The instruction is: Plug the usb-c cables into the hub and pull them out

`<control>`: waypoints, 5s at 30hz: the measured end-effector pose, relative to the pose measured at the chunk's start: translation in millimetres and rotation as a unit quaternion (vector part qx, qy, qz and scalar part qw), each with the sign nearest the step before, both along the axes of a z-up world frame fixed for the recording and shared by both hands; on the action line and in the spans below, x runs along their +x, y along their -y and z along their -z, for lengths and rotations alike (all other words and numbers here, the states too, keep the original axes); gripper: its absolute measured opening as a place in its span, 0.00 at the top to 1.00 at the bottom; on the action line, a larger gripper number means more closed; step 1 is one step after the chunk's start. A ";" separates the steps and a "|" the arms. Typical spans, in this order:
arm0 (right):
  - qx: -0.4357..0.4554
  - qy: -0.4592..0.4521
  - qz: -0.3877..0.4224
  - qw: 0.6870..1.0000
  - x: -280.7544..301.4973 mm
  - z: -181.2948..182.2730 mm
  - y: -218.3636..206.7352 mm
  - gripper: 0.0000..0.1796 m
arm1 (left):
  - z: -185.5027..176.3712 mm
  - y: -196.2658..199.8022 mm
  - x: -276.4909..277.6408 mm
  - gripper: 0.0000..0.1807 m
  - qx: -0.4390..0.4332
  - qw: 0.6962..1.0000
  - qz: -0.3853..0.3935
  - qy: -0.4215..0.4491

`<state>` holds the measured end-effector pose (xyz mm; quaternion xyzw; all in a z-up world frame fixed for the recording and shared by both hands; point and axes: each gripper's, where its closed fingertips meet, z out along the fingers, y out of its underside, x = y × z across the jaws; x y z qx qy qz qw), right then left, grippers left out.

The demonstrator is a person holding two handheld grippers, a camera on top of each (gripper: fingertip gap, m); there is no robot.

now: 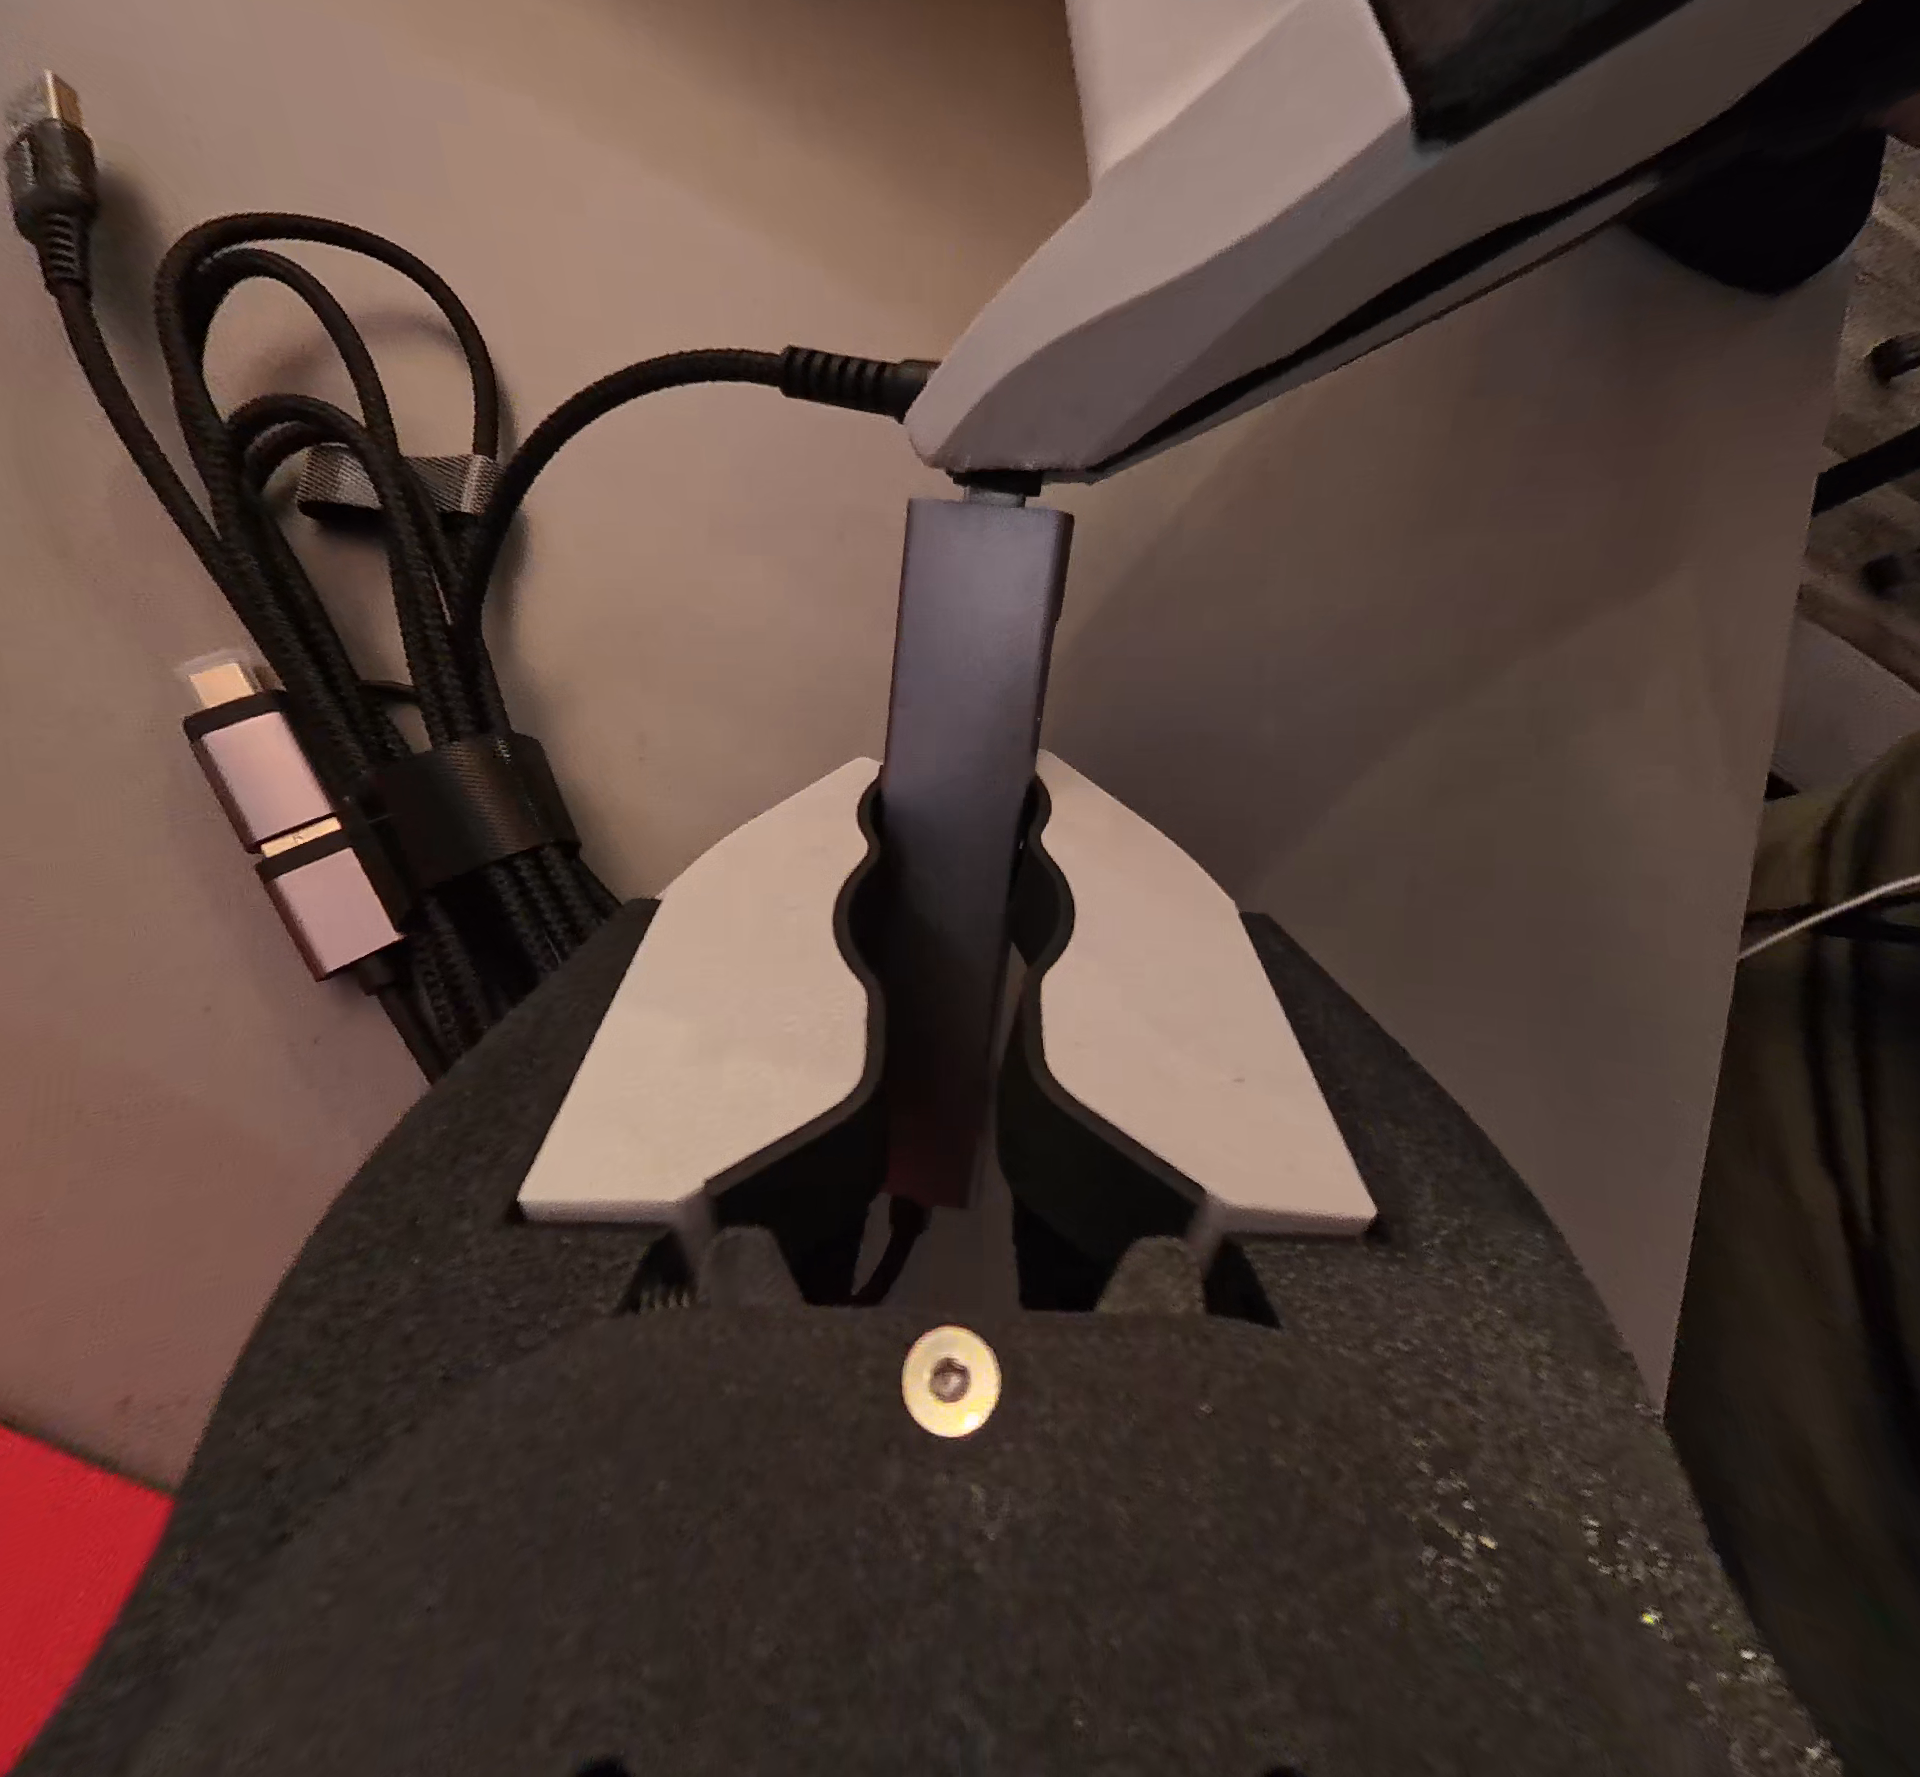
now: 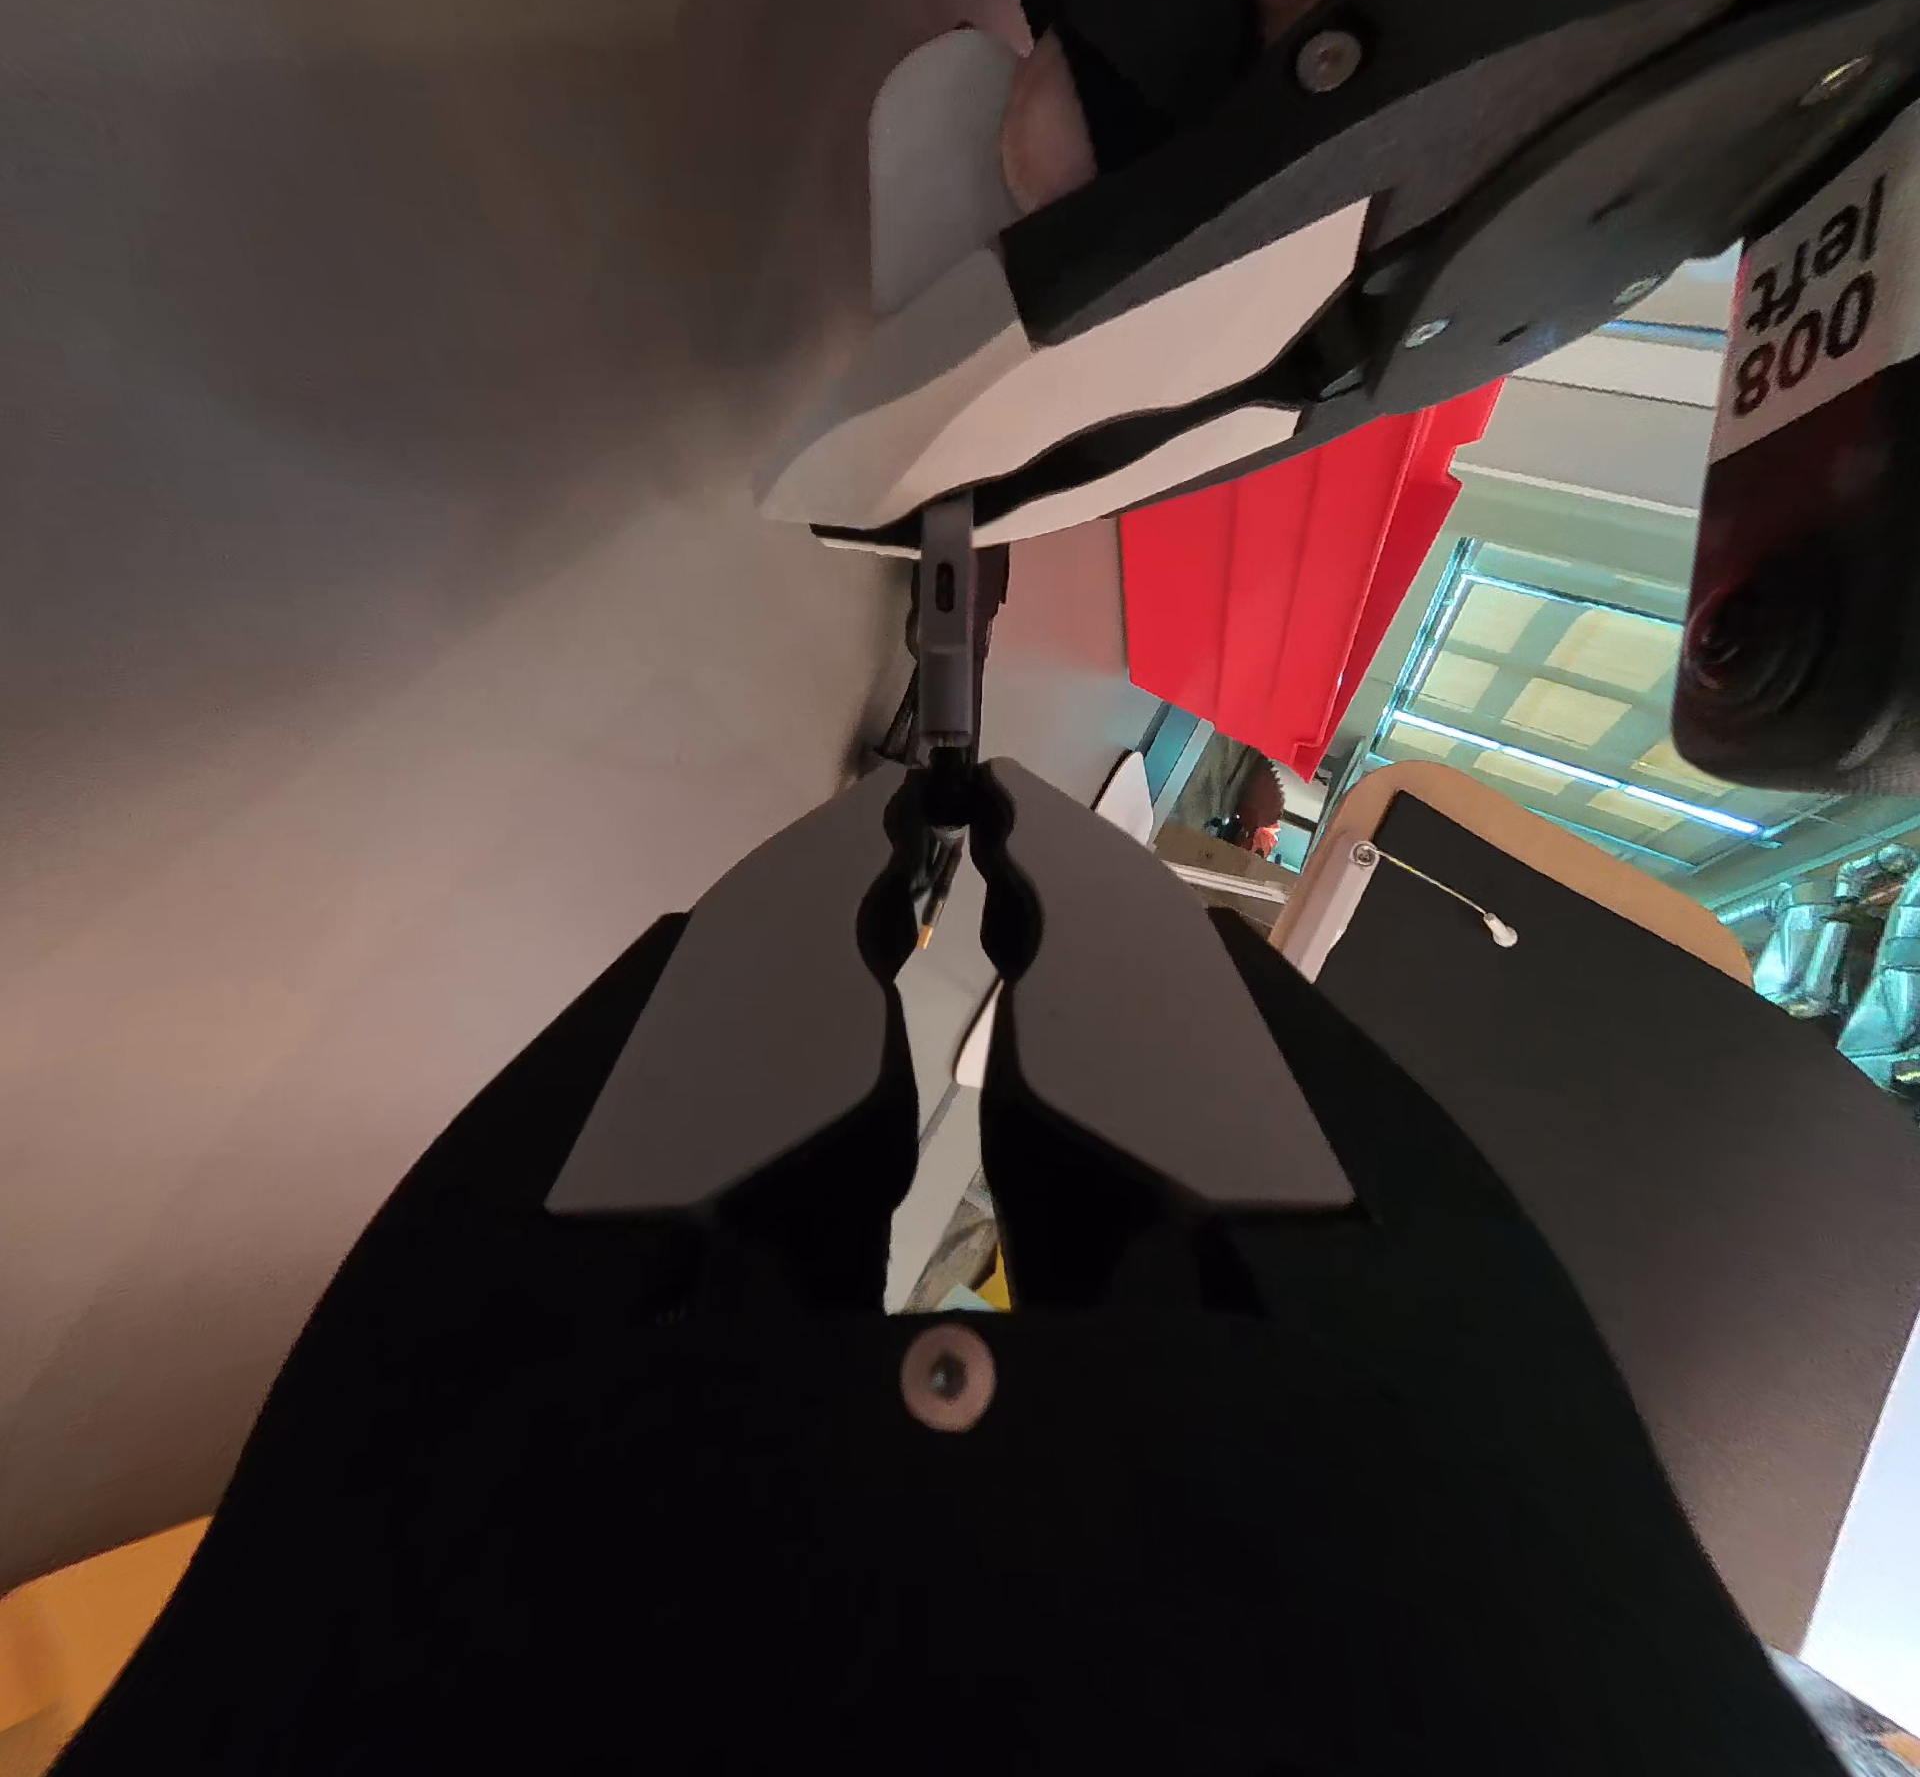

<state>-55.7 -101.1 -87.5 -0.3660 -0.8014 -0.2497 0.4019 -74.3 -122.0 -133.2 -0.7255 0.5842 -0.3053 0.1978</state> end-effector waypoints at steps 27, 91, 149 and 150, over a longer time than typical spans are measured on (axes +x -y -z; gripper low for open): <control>-0.225 -0.240 -0.217 0.919 -9.5 -55.7 69.1 0.95 | -45.0 53.5 -2.0 0.89 0.004 0.974 0.184 0.129; -0.063 -0.086 -0.133 0.985 -2.7 -24.6 38.9 0.94 | -23.2 31.8 2.2 0.89 -0.048 0.989 0.116 0.084; -0.036 -0.062 -0.067 0.995 -20.9 -4.0 28.6 0.88 | -24.9 38.0 10.9 0.89 -0.096 0.983 0.117 0.104; -0.033 -0.061 -0.070 0.995 -22.3 -5.6 29.3 0.90 | -26.0 39.4 11.9 0.89 -0.101 0.982 0.118 0.108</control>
